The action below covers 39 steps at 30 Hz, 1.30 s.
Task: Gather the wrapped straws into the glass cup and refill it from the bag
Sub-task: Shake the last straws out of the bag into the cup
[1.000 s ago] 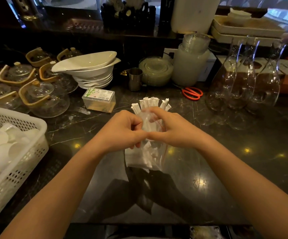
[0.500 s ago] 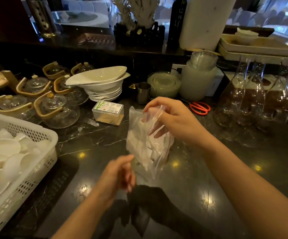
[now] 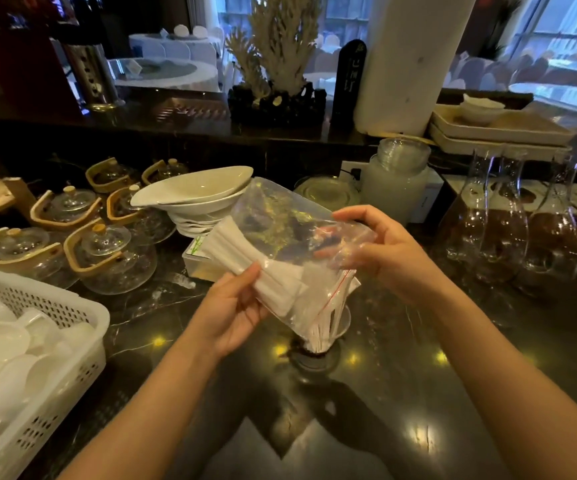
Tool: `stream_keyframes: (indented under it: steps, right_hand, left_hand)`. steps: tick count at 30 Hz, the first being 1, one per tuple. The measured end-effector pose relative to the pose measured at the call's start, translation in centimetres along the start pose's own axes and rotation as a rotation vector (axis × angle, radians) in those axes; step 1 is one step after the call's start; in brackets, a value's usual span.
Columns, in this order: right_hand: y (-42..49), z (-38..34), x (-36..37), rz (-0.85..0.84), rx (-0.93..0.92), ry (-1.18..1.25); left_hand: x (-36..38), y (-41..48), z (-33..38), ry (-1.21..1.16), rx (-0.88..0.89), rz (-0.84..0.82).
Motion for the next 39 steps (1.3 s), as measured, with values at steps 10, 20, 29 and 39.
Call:
stream_keyframes:
  steps: [10, 20, 29, 39]
  right_hand:
    - [1.7, 4.6, -5.9, 0.113, 0.285, 0.029]
    - [2.0, 6.5, -6.7, 0.2, 0.217, -0.216]
    - [1.8, 6.5, -5.6, 0.329, 0.065, -0.263]
    - [1.6, 7.6, -4.7, 0.351, 0.019, -0.319]
  left_hand:
    - [1.8, 8.7, 2.7, 0.608, 0.041, -0.145]
    - [3.5, 11.8, 0.6, 0.852, 0.035, -0.248]
    - [4.5, 11.5, 1.3, 1.067, 0.178, -0.267]
    - [4.4, 11.2, 0.8, 1.1, 0.165, -0.322]
Point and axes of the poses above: each hand's wrist, its own y-axis towards the middle knuckle, its own x-axis out of the palm, z = x × y, the point moved 2 cm from there along y, towards the middle knuckle, and after that the axes turned 1 degree about -y, right-handed, at the moved point
